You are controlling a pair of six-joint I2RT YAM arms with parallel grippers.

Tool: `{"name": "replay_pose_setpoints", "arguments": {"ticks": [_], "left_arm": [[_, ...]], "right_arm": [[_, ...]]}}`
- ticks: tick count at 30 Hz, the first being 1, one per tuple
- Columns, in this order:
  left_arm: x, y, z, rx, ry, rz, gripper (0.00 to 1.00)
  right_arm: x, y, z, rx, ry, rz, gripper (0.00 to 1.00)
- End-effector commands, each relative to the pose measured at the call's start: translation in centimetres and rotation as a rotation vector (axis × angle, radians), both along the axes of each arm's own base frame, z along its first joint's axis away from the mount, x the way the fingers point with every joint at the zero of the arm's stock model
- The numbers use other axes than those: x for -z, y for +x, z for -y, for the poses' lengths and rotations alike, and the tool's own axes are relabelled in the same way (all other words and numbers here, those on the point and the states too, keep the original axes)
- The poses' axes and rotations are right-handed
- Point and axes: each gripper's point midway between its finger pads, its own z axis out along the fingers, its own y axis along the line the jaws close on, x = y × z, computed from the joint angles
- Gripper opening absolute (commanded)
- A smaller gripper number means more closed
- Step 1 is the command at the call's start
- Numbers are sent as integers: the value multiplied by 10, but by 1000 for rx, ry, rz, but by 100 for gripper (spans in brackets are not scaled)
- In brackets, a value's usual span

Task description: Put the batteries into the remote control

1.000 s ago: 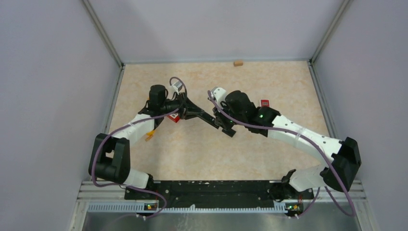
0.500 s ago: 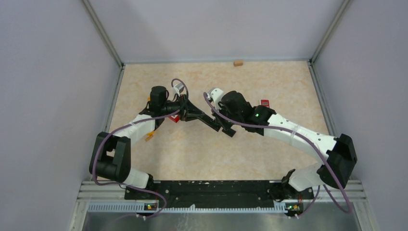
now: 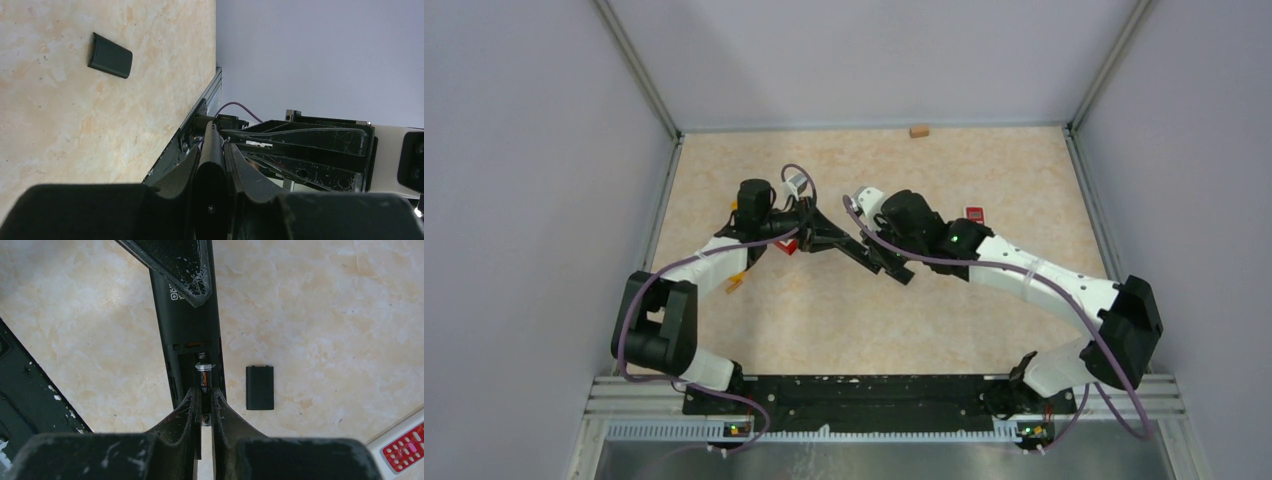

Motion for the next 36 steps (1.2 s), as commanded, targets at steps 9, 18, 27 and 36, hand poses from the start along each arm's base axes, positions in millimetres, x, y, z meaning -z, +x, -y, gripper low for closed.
{"name": "replay_pose_setpoints", "arguments": {"ticks": [9, 18, 27, 36], "left_arm": [[-13, -2, 4, 35, -38, 63, 0], [-13, -4, 3, 36, -39, 65, 0], [-13, 0, 3, 29, -41, 62, 0], [-27, -2, 4, 24, -83, 60, 0]], "right_arm": [[-13, 11, -12, 21, 24, 34, 17], [-21, 11, -17, 49, 75, 24, 31], [-53, 9, -9, 99, 184, 29, 41], [-84, 28, 17, 314, 460, -24, 66]]}}
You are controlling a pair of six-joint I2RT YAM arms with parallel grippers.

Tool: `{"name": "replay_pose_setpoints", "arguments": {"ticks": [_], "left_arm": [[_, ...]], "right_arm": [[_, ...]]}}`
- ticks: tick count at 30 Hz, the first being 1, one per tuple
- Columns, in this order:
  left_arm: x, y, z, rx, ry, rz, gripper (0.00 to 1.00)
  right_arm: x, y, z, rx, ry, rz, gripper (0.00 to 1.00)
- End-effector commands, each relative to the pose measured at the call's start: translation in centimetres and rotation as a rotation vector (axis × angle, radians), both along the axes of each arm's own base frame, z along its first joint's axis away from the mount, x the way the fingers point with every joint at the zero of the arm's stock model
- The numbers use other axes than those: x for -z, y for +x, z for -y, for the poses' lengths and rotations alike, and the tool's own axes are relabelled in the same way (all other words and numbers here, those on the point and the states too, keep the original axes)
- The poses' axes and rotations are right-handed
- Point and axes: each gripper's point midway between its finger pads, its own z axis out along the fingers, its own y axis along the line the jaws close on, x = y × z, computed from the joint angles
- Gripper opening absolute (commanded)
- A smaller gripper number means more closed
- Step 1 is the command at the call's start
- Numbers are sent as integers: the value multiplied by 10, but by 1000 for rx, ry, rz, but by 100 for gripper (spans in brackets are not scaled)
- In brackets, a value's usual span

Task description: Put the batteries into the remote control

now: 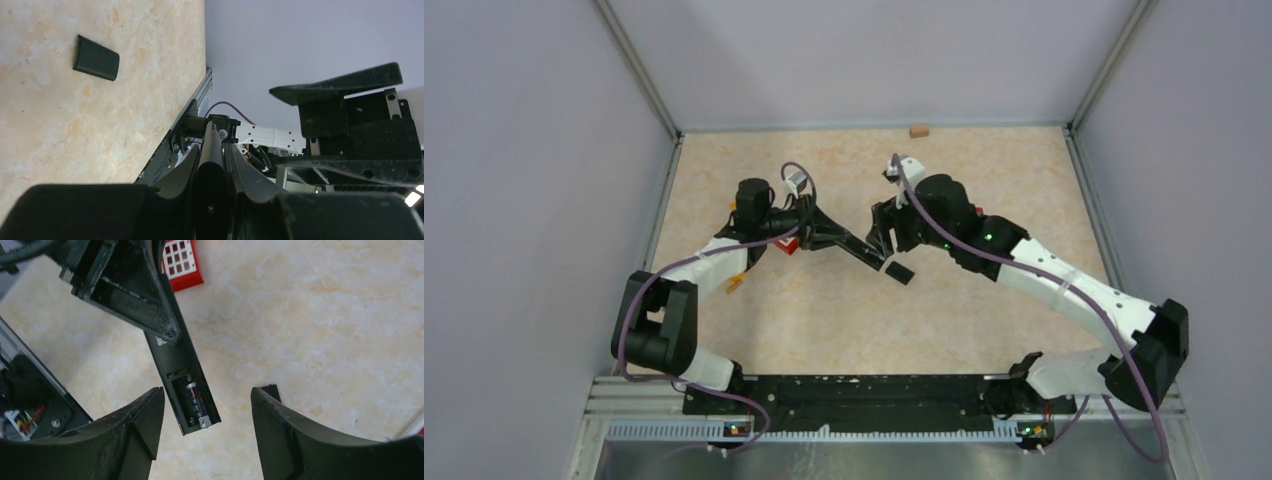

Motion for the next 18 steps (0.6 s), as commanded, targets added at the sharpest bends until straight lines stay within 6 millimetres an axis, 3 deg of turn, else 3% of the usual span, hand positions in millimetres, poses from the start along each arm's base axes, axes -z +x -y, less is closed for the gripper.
{"name": "replay_pose_setpoints", "arguments": {"ticks": [1, 10, 18], "left_arm": [[-22, -1, 2, 16, -60, 58, 0], [-68, 0, 0, -9, -222, 45, 0], [-90, 1, -5, -19, -302, 25, 0]], "right_arm": [[-37, 14, 10, 161, 275, -20, 71], [-60, 18, 23, 362, 671, -109, 84], [-82, 11, 15, 317, 915, -132, 84]]}}
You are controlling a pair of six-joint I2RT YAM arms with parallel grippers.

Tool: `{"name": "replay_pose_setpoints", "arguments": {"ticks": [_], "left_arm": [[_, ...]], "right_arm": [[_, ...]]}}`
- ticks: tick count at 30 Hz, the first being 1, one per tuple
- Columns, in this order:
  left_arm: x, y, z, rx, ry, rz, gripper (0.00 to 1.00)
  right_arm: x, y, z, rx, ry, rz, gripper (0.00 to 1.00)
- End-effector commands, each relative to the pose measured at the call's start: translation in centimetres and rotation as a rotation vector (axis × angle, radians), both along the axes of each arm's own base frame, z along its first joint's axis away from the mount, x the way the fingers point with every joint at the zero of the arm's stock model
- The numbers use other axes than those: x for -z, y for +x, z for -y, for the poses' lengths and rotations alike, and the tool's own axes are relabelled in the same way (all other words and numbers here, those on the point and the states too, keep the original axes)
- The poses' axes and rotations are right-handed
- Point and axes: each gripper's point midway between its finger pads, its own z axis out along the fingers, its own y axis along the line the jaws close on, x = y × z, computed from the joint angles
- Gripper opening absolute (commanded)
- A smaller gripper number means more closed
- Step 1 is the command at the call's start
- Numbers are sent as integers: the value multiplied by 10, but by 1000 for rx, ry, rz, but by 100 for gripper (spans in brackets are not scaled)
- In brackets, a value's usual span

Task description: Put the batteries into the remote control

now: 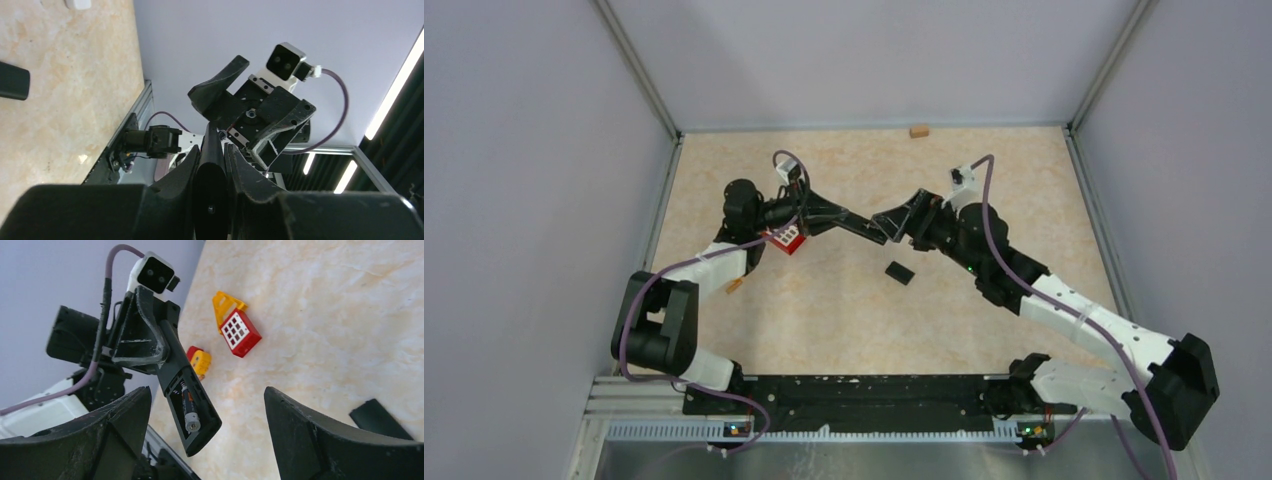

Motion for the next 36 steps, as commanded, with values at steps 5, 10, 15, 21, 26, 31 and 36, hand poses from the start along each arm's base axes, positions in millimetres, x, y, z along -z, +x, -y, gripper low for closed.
{"name": "replay_pose_setpoints", "arguments": {"ticks": [5, 10, 15, 21, 26, 31, 36], "left_arm": [[-33, -7, -5, 6, -94, 61, 0], [-40, -7, -6, 7, -118, 61, 0], [-44, -7, -6, 10, -132, 56, 0], [-46, -5, -6, 24, -149, 49, 0], [-47, -6, -6, 29, -164, 49, 0], [-48, -7, -7, 27, -174, 49, 0], [-48, -7, -7, 27, -176, 51, 0]], "right_arm": [[-52, -6, -3, -14, 273, 82, 84], [-53, -10, -4, -22, 334, 67, 83], [-62, -17, -7, -69, 452, 97, 72], [-74, -21, -4, -91, 515, 151, 68], [-75, -22, -3, -87, 533, 151, 73], [-73, -19, 0, -75, 546, 138, 61], [-69, -17, -4, -84, 541, 122, 46]]}}
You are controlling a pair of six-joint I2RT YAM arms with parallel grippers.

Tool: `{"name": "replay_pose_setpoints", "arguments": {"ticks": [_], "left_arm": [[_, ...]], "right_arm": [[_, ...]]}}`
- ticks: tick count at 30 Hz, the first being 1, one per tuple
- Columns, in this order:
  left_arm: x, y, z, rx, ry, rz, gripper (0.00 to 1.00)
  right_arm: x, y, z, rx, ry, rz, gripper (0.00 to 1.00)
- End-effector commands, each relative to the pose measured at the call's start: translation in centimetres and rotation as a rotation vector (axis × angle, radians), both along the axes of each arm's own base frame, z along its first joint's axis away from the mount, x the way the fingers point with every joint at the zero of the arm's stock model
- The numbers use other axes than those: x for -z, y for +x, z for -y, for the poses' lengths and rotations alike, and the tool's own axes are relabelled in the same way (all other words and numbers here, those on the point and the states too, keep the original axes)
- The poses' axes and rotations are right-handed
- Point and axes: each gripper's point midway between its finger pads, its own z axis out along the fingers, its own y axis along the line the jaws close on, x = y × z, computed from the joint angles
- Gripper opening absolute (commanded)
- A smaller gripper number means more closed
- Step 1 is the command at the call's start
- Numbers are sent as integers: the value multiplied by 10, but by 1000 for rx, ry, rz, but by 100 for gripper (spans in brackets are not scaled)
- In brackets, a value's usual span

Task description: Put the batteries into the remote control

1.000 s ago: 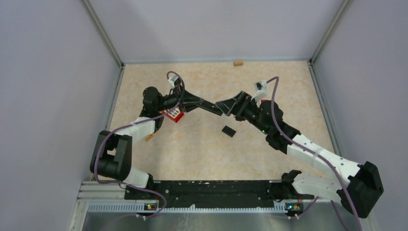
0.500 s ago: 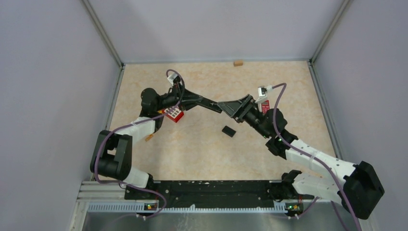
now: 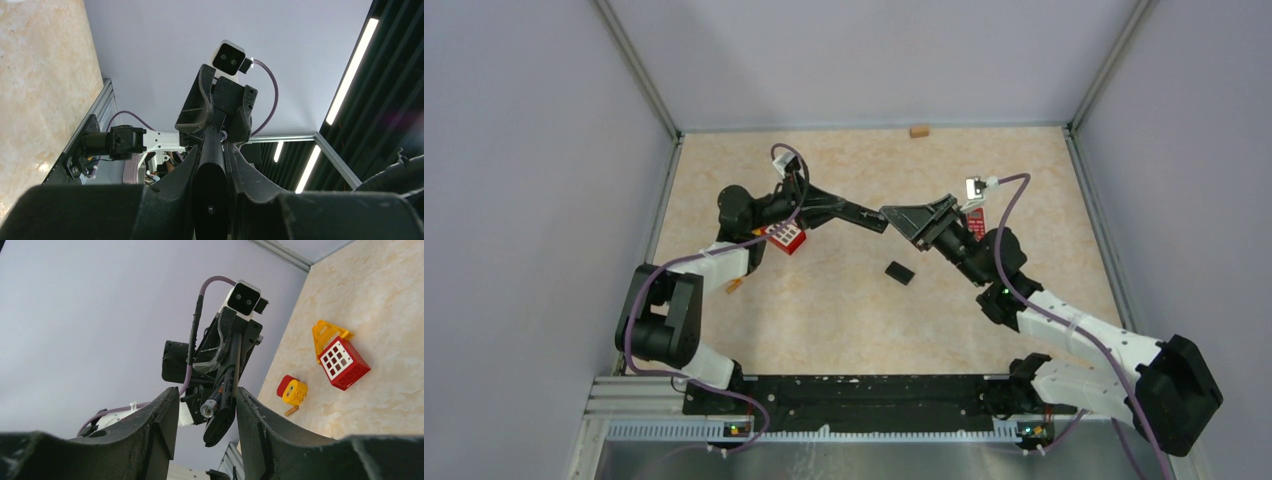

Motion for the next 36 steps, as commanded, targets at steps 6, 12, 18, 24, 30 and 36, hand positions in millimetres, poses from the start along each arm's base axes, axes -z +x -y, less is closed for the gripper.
{"name": "replay_pose_setpoints", "arguments": {"ticks": [6, 12, 18, 24, 30, 36], "left_arm": [[-12, -6, -3, 2, -23, 86, 0], [-15, -9, -3, 4, -13, 107, 0], [-15, -11, -3, 6, 0, 122, 0], [-12, -9, -3, -3, 16, 123, 0], [7, -2, -1, -31, 108, 131, 0], [56, 11, -6, -72, 407, 201, 0]], "right_arm": [[-11, 1, -4, -32, 38, 30, 38], [-7, 2, -8, -46, 33, 28, 32], [-4, 4, -11, -49, 27, 21, 26], [-2, 6, -12, -50, 8, 15, 48], [3, 7, -10, -30, -60, 32, 63], [45, 24, -8, 14, -412, 34, 67]]}}
